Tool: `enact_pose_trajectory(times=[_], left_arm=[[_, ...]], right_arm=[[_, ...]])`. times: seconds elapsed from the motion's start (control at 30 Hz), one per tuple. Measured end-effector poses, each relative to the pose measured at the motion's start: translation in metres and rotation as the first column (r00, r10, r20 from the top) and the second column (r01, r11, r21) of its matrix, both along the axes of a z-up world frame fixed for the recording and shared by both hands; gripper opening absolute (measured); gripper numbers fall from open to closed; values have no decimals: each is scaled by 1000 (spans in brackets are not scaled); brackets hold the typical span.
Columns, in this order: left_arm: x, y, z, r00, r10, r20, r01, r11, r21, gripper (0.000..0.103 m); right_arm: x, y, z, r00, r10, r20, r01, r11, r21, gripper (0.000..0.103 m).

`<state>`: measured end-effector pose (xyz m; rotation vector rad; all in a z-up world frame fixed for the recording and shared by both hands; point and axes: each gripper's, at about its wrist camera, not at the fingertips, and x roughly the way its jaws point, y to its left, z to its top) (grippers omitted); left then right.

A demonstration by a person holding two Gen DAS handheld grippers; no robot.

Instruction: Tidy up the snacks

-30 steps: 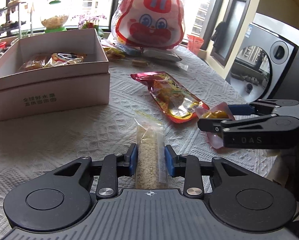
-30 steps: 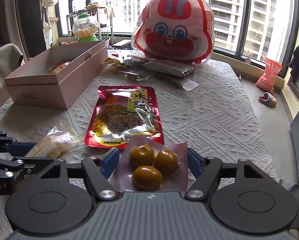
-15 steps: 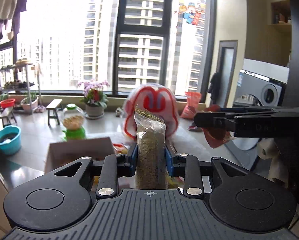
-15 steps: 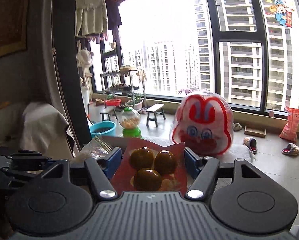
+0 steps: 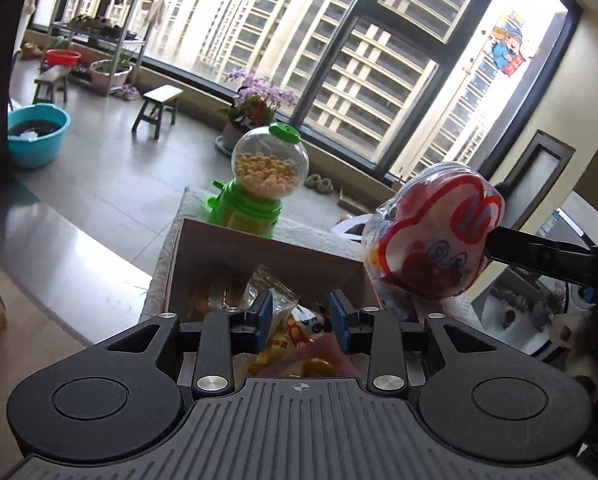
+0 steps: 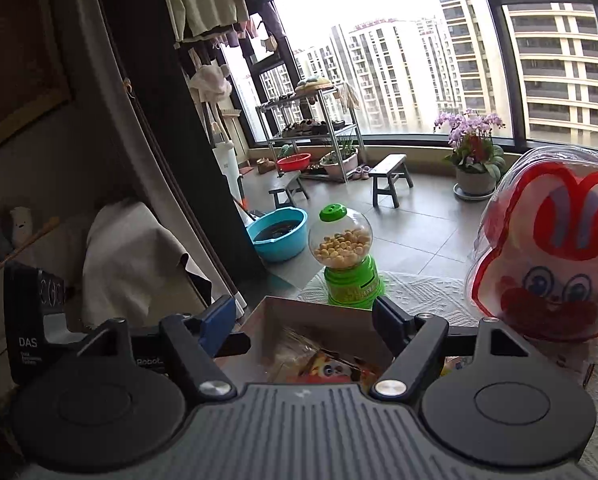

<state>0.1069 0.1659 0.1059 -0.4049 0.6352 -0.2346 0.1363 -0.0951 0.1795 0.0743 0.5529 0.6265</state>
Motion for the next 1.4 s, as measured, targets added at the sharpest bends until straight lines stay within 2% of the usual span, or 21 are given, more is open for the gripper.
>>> enact_pose_trajectory(times=[0.1,0.2,0.27,0.33,0.4,0.47,0.53,0.57,0.6,0.67,0.7,0.77,0.93,1.03,1.07,1.1,1.17,1.23,1.3,1.4], left_arm=[[-18,-14,0,1000,-30,-1,30,998,-52,35],[-39,-47,-3,986,-166,36,168,982,-84,35],[-49,-74,-13,965,-263,25,264,963,-63,35],[-55,-96,-27,951,-309,-22,309,951,-18,35],[-59,-106,-40,953,-299,-43,300,953,36,35],[-61,-108,-52,968,-243,-58,247,966,81,35],[-62,-103,-60,978,-201,-60,206,976,76,34],[-62,-97,-62,980,-190,-60,193,980,56,34],[-62,-93,-64,982,-181,-56,183,982,34,34],[-60,-89,-65,982,-182,-53,183,983,6,34],[-57,-89,-65,981,-186,-55,186,982,4,34],[-50,-94,-65,981,-185,-64,186,983,8,34],[-34,-118,-62,978,-180,-108,184,982,35,34],[-30,-129,-62,976,-183,-121,191,980,60,34],[-30,-131,-62,976,-181,-124,191,979,69,34],[-30,-134,-63,976,-179,-126,190,979,77,34],[-29,-137,-62,975,-175,-133,187,979,85,34],[-26,-142,-60,975,-169,-141,183,979,91,34],[-26,-146,-58,974,-171,-148,187,977,98,34],[-26,-154,-55,970,-191,-153,209,971,115,34]], right_arm=[[23,-21,-10,997,-59,40,63,994,-86,80],[63,-42,-35,991,-130,-7,127,976,-176,81],[84,-50,-58,986,-160,-37,148,964,-222,81],[101,-52,-80,979,-199,-53,181,954,-239,81],[121,-47,-96,968,-233,-89,212,956,-203,81],[142,-44,-109,945,-291,-152,268,951,-156,81],[159,-40,-125,924,-295,-244,271,954,-128,81],[165,-36,-134,911,-299,-285,265,952,-152,79],[164,-32,-140,907,-319,-275,270,941,-203,75],[153,-29,-144,930,-290,-225,223,933,-281,68],[144,-31,-143,942,-254,-217,183,935,-303,63],[126,-43,-141,947,-210,-244,131,943,-305,56],[62,-67,-134,948,-88,-304,-10,952,-307,54],[31,-82,-121,964,-16,-266,-63,956,-286,54],[26,-89,-115,972,-13,-237,-53,962,-270,57],[23,-100,-108,980,-28,-197,-23,966,-256,65],[26,-119,-101,986,-116,-116,86,968,-234,76],[40,-143,-101,965,-260,-42,246,947,-206,78],[64,-163,-109,931,-358,-68,339,919,-200,78],[91,-181,-136,898,-388,-206,354,917,-182,78]])
